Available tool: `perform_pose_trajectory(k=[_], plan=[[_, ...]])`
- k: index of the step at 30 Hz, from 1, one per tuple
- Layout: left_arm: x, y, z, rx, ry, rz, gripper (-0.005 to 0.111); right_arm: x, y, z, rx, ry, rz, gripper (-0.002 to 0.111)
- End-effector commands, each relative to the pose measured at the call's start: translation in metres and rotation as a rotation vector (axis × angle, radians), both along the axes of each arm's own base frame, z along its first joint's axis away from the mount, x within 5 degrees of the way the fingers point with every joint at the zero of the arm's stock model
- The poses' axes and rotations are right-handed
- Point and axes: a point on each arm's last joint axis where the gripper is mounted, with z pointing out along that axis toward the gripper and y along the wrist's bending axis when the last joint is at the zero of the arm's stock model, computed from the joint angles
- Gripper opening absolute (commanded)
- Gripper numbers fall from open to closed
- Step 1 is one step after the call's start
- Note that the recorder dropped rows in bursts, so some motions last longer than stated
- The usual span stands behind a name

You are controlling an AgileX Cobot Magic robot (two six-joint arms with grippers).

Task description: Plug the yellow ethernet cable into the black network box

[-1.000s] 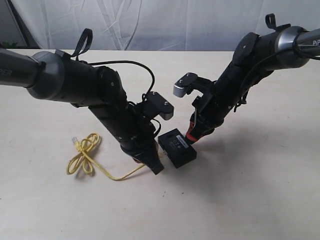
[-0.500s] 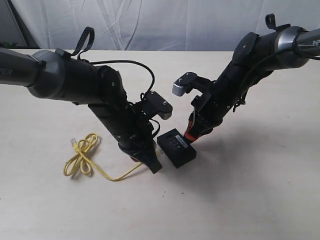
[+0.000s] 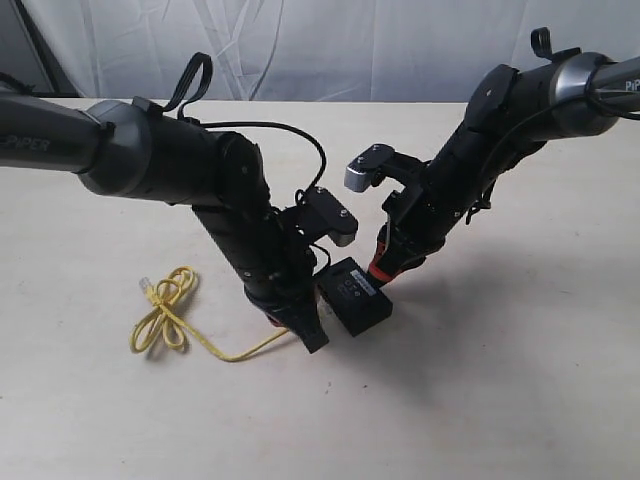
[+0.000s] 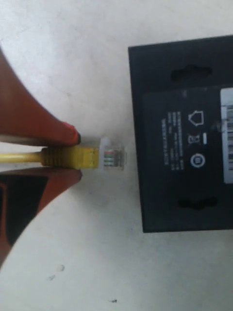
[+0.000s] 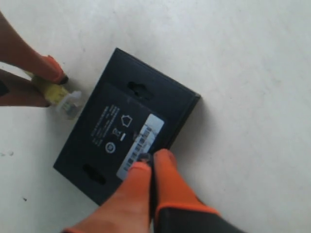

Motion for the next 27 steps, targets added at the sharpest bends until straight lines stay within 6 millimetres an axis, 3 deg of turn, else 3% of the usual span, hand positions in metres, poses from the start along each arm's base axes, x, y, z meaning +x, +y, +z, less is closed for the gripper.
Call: perform_pose_trajectory(k=[1, 17, 24, 27], plan=[[0.0, -0.003, -0.003, 0.002, 0.008, 0.004, 0.0, 0.0, 0.0, -0.001, 0.003, -0.002, -0.002, -0.001], [0.01, -0.011, 0.007, -0.038, -0.043, 0.014, 0.0, 0.0, 0.0, -0.001, 0.003, -0.002, -0.002, -0.001], [0.008, -0.01, -0.01, 0.019, 0.02, -0.015, 0.0, 0.0, 0.0, -0.001, 0.003, -0.002, -0.002, -0.001], [0.01, -0.01, -0.009, 0.012, 0.008, -0.001, 0.0, 0.0, 0.0, -0.001, 0.003, -0.002, -0.002, -0.001]])
